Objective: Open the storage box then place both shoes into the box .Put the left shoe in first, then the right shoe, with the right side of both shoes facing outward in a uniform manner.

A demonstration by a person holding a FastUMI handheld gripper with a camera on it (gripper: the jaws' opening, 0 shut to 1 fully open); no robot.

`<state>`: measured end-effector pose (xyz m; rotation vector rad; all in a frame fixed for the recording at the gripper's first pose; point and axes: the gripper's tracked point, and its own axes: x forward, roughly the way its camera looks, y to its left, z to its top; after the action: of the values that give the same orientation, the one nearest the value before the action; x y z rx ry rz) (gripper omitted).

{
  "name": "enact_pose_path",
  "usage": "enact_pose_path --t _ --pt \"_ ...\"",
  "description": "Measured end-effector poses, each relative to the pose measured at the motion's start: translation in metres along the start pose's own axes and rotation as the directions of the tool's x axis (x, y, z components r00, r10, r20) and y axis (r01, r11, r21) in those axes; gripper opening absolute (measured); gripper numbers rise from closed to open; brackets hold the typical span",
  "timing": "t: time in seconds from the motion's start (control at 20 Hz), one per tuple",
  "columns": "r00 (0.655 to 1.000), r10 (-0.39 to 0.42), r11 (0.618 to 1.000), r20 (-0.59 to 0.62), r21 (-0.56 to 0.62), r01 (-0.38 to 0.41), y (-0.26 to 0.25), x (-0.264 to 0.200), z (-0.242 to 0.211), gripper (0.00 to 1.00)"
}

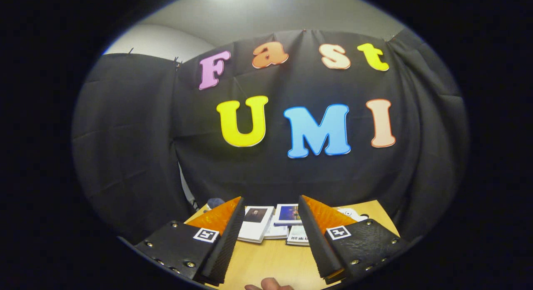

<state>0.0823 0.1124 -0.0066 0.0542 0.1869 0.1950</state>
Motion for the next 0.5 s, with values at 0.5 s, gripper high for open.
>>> enact_pose_path --t 0.5 --pt "0.990 -0.083 0.996 0.110 0.019 0.082 -0.053 -0.036 0.019 0.79"
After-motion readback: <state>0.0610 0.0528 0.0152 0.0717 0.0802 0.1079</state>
